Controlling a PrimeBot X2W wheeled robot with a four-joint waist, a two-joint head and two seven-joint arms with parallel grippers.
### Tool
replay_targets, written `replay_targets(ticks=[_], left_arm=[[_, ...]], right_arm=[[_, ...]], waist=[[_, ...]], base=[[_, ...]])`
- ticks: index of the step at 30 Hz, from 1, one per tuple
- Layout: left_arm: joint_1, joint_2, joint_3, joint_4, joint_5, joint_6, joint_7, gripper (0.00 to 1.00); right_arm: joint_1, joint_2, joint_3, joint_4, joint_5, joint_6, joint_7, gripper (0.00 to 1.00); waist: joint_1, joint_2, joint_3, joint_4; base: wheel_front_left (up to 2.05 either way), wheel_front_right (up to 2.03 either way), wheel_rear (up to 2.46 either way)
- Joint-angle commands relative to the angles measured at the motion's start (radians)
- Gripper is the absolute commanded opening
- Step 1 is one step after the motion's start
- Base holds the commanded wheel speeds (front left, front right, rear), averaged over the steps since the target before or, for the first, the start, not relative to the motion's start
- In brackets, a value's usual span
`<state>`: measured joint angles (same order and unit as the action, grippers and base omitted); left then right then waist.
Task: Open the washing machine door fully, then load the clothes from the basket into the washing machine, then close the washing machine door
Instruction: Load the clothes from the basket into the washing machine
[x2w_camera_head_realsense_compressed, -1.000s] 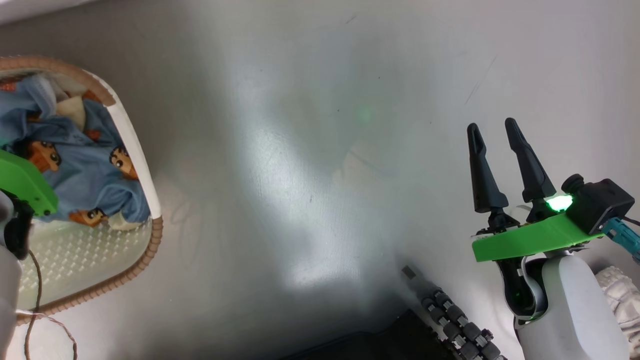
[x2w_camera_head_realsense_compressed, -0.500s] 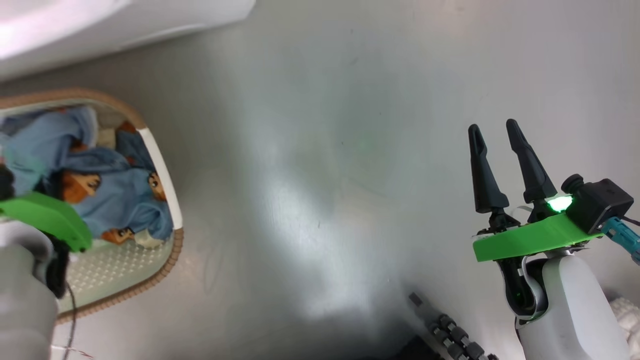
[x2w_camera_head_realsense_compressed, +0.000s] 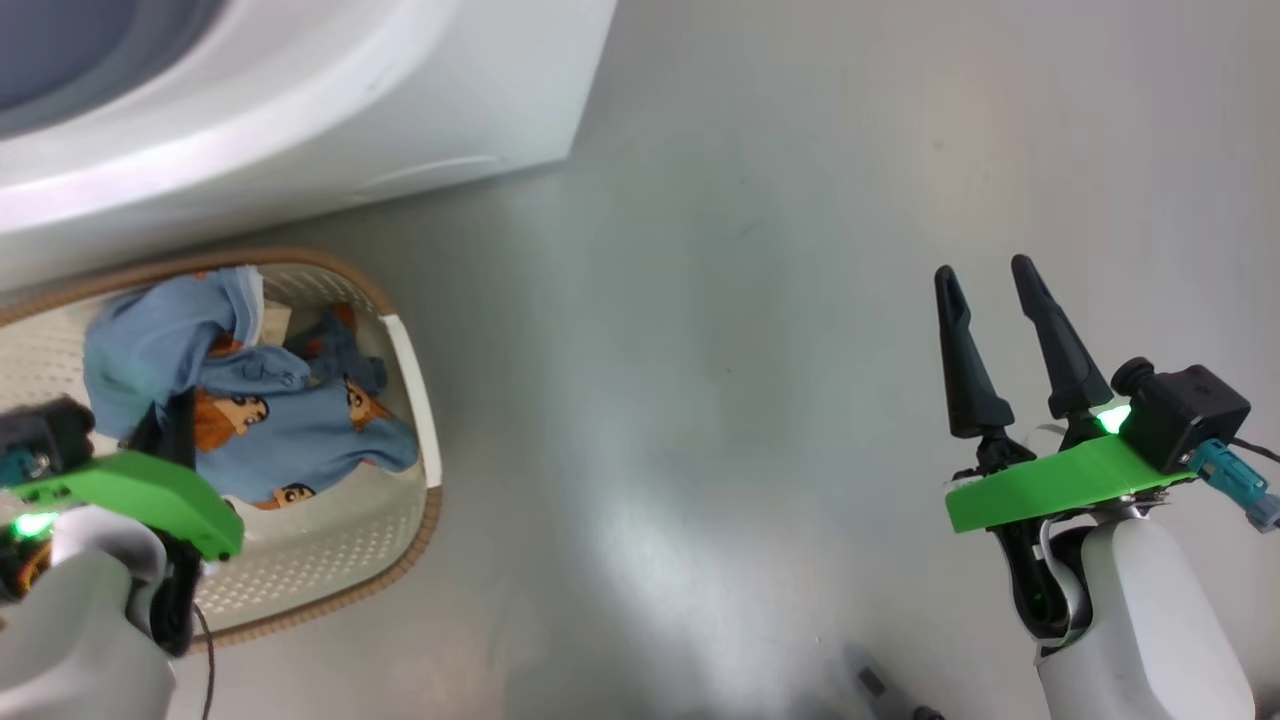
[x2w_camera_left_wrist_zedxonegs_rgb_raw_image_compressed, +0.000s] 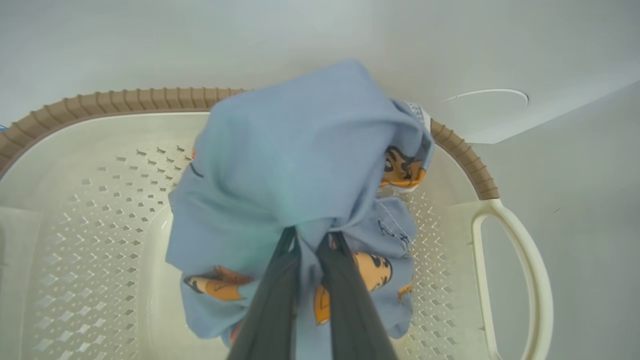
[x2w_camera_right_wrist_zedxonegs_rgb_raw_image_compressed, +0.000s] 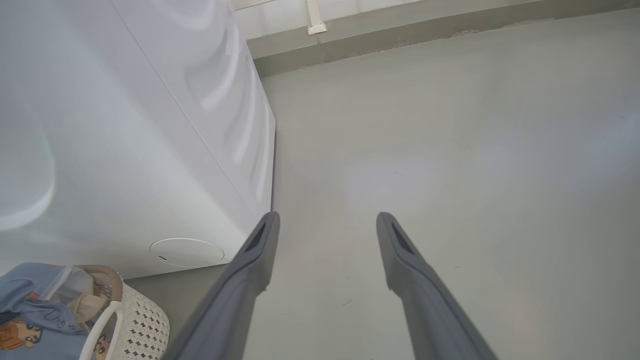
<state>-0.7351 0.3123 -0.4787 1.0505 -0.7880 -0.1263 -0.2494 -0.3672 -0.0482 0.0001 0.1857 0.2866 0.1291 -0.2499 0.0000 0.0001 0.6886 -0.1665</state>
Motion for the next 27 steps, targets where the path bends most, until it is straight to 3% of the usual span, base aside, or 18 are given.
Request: replay_targets(ticks=[1,11,27], left_arm=[[0.047,0.036,0.041,-0.026,0.014,0.010,-0.012,0.00],[0.216,-0.006,0.200,-0.235,0.136,0.036,-0.012,0.00],[0.433,-0.112,0.419,-0.533,0.352,0.026,-0.012,0.00]], right_arm=[[0.043,-0.002,0.024,-0.013,-0.014,0.002,-0.012,1.00],[0.061,-0.002,0.044,0.021,-0.024,0.002,-0.012,1.00],[0.118,-0.002,0.035,0.063,-0.041,0.002,-0.012,1.00]], waist=[[0.0000,-0.0001,-0.052,0.031],[0.0000,-0.0001,-0.171,0.060],[0.0000,-0.0001,-0.358,0.122]], base=[[0.00,0.00,0.00],[0.00,0.00,0.00],[0.00,0.00,0.00]])
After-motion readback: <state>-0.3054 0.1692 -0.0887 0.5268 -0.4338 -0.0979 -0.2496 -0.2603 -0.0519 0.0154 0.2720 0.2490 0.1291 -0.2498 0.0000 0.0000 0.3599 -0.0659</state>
